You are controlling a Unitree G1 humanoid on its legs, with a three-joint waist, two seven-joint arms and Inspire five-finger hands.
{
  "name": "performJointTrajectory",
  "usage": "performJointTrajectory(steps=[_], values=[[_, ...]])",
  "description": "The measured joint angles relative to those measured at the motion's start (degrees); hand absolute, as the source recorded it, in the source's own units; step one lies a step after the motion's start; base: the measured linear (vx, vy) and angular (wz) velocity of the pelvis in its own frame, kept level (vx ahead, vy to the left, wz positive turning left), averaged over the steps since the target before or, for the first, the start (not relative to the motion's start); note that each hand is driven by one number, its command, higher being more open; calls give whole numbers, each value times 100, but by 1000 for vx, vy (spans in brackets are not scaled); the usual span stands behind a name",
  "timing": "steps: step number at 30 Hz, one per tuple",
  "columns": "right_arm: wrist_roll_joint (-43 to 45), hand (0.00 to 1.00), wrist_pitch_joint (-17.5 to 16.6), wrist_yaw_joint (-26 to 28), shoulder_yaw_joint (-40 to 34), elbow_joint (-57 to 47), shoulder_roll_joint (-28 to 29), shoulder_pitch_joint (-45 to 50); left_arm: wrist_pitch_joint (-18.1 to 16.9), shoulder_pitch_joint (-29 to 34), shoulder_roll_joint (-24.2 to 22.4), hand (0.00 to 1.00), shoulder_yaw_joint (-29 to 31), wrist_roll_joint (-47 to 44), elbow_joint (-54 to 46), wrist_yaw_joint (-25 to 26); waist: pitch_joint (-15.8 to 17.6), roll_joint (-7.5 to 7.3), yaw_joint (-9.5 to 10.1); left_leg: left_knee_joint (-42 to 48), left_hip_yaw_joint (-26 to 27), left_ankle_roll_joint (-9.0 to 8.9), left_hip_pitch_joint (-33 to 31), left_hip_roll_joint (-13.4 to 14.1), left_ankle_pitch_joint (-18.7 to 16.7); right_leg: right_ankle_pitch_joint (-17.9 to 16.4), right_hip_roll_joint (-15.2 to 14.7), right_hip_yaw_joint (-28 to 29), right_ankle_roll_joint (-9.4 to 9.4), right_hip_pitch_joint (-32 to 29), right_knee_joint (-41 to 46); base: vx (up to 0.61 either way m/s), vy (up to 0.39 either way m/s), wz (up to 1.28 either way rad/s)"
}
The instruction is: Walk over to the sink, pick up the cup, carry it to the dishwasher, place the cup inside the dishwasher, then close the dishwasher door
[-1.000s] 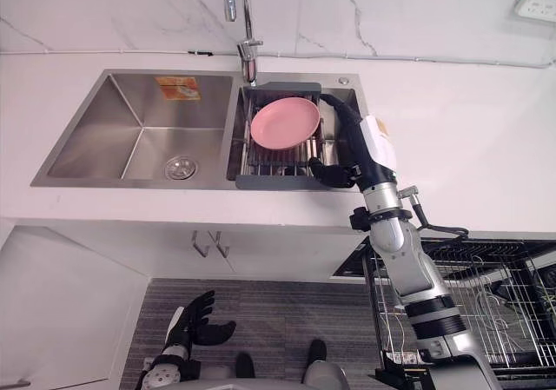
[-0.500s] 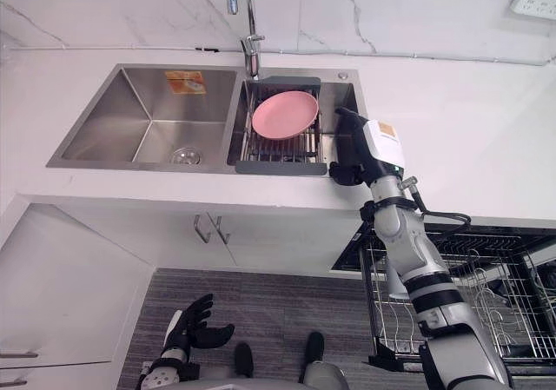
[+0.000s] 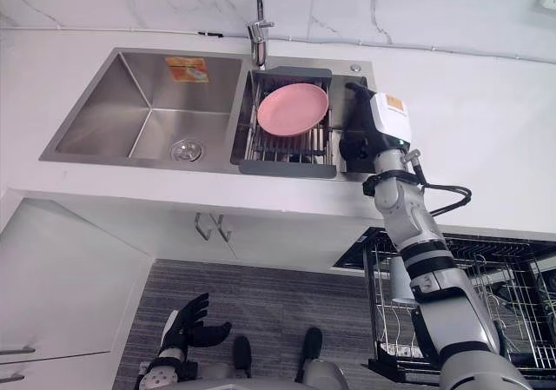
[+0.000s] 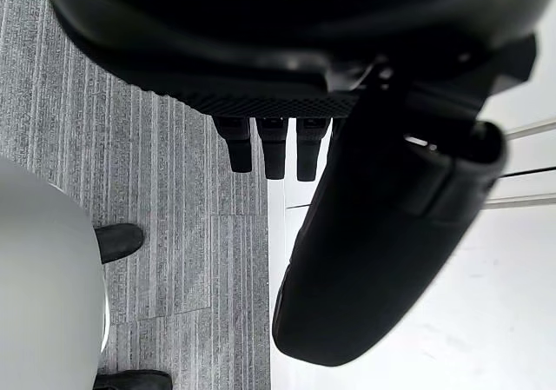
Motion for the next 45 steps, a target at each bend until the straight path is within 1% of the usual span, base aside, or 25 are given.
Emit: performJointTrajectory(steps=[7, 11, 16, 24, 27, 30, 33, 36, 45], values=[[-25, 90, 22, -145, -1, -99, 0, -79, -3, -9, 6, 90, 27, 0, 7, 6, 24, -39, 1, -12, 8, -5, -49, 7, 15, 10, -4, 19, 3, -58, -1, -18, 12, 0], [-33, 90, -1, -145, 0, -265, 0, -304, -2, -71, 64, 90, 27, 2, 18, 4, 83, -126, 34, -10, 31, -7, -51, 64, 14, 3, 47, 33, -13, -67, -1, 37, -13, -3], [-31, 90, -31, -142, 35, -264, -21, -615, -3, -142, 62, 90, 26, 2, 19, 1, 110, -147, 181, -8, 25, -3, -59, 108, 2, -19, 96, 28, -35, -69, 0, 53, -13, 1], [-4, 90, -78, -132, 591, -148, -43, -1068, -32, -261, 88, 90, 30, -2, 20, 17, 276, -185, 332, 44, -26, -8, -138, 109, -2, -31, 86, -26, -48, -83, 0, -4, 7, 4], [7, 90, -102, -21, 786, 239, -43, -1421, -49, -331, 112, 90, 33, -11, 28, 73, 391, -209, 361, 56, -91, -13, -212, 109, 3, -33, 83, -91, -50, -118, 1, 7, 12, 11], [10, 90, -72, 132, 795, 642, -42, -1610, -54, -374, 106, 90, 30, -14, 28, 80, 401, -213, 452, 84, -104, -14, -287, 104, 6, -34, 75, -112, -49, -165, 2, 40, 12, 5], [12, 90, -21, 268, 811, 933, -43, -1803, -63, -443, 127, 90, 29, -57, 28, 87, 531, -232, 482, 88, -128, -13, -306, 101, 6, -36, 73, -133, -49, -170, 4, 41, 12, 5], [10, 90, 19, 339, 902, 1079, -38, -1877, -63, -467, 134, 90, 29, -108, 27, 114, 598, -234, 486, 91, -127, -10, -309, 95, 3, -37, 64, -132, -49, -170, 13, 20, 14, 2], [-56, 90, 80, 340, 902, 1262, -15, -2060, -63, -485, 131, 90, 28, -109, 27, 132, 645, -214, 496, 155, -117, -16, -312, 109, -6, -108, 46, -104, -82, -220, 154, -3, 7, -1]])
